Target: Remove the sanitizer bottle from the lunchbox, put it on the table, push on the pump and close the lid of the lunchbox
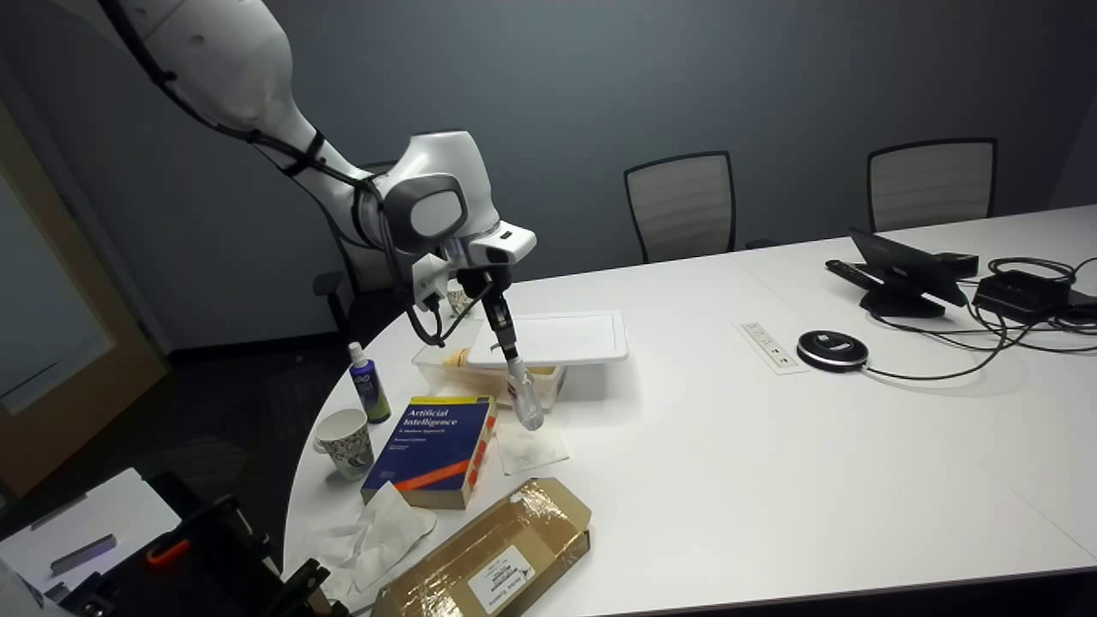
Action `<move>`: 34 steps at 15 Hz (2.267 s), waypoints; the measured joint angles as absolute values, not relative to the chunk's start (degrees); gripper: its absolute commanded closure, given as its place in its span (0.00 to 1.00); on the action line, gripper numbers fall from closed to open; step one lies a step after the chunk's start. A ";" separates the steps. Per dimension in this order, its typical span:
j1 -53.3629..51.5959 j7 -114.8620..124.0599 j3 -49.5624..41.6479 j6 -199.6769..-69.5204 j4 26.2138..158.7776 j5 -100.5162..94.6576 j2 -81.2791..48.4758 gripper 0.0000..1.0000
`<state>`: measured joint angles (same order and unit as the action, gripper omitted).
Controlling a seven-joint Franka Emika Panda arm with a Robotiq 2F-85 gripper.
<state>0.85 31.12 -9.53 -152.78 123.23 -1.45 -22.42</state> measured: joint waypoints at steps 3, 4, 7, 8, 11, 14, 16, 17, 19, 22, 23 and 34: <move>0.81 30.92 -9.34 -153.01 121.48 0.63 -25.65 0.95; 0.79 30.78 -9.22 -153.01 120.64 1.38 -26.68 0.95; 0.77 30.74 -8.81 -153.00 117.71 2.75 -29.77 0.95; 0.77 30.73 -8.68 -152.99 116.64 3.20 -30.81 0.95; 0.77 30.70 -8.56 -152.65 113.35 4.00 -33.73 0.95; 0.80 30.70 -8.57 -151.91 110.29 4.41 -36.21 0.95; 0.84 30.70 -8.59 -151.22 108.50 4.88 -37.59 0.95; 0.88 30.70 -8.60 -150.82 107.68 5.15 -38.18 0.95; 1.01 30.68 -8.62 -149.58 106.31 5.92 -39.20 0.54; 1.19 30.68 -8.72 -148.08 104.81 6.37 -40.34 0.40; 1.20 30.68 -8.79 -147.87 104.47 6.37 -40.52 0.32; -2.31 30.71 -9.37 -142.89 102.11 3.63 -35.65 0.00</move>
